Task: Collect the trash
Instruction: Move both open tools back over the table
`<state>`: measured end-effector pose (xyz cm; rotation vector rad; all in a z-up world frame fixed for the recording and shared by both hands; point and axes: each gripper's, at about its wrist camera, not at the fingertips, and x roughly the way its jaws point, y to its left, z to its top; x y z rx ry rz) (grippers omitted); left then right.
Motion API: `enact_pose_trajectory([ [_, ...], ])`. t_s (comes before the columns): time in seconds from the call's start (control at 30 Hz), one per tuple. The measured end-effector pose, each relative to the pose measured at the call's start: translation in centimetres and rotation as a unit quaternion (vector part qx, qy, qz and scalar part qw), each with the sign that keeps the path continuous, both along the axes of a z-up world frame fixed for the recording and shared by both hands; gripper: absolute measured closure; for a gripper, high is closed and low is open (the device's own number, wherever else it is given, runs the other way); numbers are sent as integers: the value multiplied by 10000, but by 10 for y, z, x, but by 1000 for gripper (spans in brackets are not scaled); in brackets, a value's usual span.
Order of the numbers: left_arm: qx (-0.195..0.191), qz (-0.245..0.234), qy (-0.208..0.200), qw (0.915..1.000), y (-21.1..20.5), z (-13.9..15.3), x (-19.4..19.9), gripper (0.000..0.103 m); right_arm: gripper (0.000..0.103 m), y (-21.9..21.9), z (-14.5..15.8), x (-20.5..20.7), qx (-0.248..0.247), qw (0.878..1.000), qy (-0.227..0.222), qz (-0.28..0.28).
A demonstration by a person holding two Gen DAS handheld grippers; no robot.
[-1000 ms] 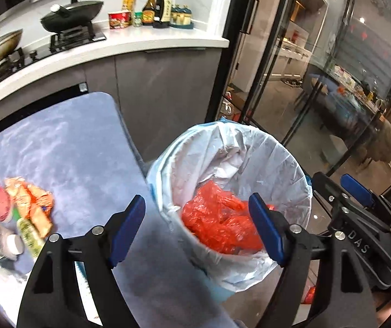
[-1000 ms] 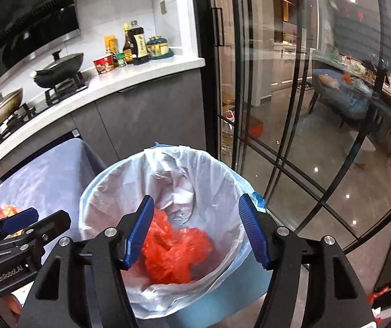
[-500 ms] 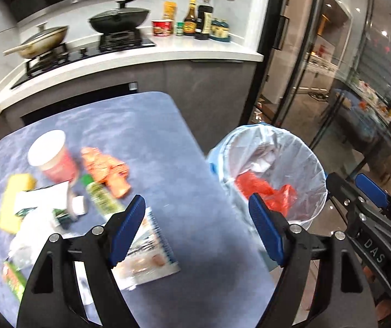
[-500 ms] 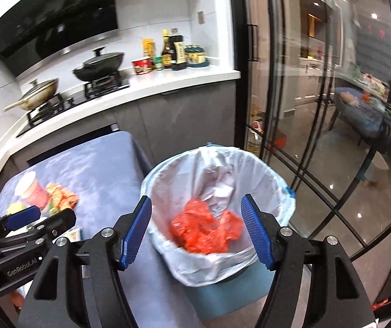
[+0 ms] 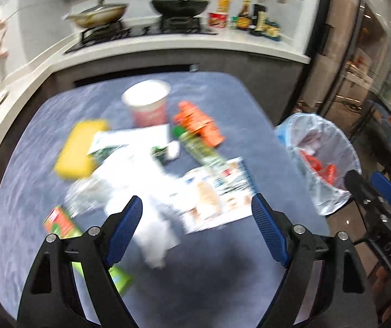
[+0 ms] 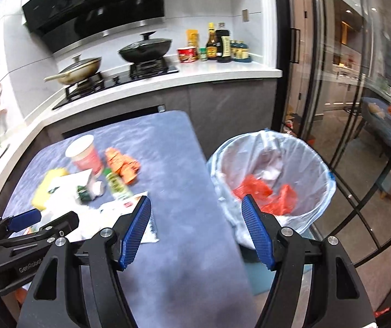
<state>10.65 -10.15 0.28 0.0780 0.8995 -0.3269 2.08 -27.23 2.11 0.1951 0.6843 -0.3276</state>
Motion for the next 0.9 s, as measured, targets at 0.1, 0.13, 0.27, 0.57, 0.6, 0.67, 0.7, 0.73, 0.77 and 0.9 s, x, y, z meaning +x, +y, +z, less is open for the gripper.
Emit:
enact_pose_trajectory([
  [0.1,89,353,140,9992,28,-8,1,24,37,17,-4,0,25,9999,66,129],
  [0.13,181,501,146,9985,37,-11,1,23,37,23,-5,0,26,9998,88,168],
  [0.27,488,984,222,9937,67,-24,1,17,37,42,-13,0,67,9992,210,328],
  [0.57,572,1889,991,9753,123,-74,1,7,37,68,-27,4,125,9973,419,584],
  [0.6,501,1966,997,9741,125,-76,1,7,37,70,-28,4,129,9972,433,598],
  [0.67,463,2016,1004,9732,127,-76,1,7,37,73,-31,4,131,9968,471,639],
  [0.7,470,1993,997,9737,127,-76,2,6,37,75,-32,5,136,9966,490,656],
  [0.73,479,2019,986,9733,127,-75,4,6,37,76,-32,5,145,9964,501,670],
  [0.77,471,2059,982,9725,126,-74,4,6,37,78,-33,6,158,9961,516,699],
  [0.9,308,2167,1054,9700,127,-75,8,6,37,82,-36,8,172,9957,527,743],
])
